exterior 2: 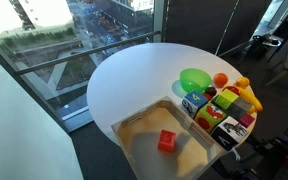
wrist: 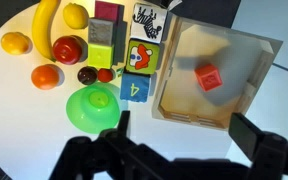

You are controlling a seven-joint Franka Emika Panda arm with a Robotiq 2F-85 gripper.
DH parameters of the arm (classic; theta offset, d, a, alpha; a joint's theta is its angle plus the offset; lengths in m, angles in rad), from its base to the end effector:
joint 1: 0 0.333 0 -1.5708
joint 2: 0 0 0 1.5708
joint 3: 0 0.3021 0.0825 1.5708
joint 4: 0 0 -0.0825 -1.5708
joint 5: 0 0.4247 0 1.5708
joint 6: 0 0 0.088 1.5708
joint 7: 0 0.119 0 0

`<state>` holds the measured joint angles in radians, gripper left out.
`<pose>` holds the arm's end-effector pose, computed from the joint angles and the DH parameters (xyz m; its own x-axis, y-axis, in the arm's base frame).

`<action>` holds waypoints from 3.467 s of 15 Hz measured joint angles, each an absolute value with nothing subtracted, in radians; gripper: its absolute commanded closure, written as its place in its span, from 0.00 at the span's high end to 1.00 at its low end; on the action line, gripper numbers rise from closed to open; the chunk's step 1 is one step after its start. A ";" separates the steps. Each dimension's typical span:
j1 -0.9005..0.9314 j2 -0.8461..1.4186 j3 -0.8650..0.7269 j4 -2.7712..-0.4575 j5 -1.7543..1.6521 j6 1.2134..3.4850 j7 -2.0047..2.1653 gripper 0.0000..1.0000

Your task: Put the light green toy block in the box

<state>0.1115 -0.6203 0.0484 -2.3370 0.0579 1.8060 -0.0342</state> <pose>0.4156 0.0745 0.5357 0.9809 0.1726 0.0895 0.1756 -0.9841 -0.0261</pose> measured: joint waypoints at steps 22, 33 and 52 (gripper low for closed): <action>0.001 -0.575 -0.006 -2.438 -0.009 1.957 -0.034 1.00; -0.032 -0.433 -0.044 -2.598 -0.012 2.129 -0.036 1.00; -0.084 -0.188 -0.054 -2.646 -0.089 2.444 -0.022 1.00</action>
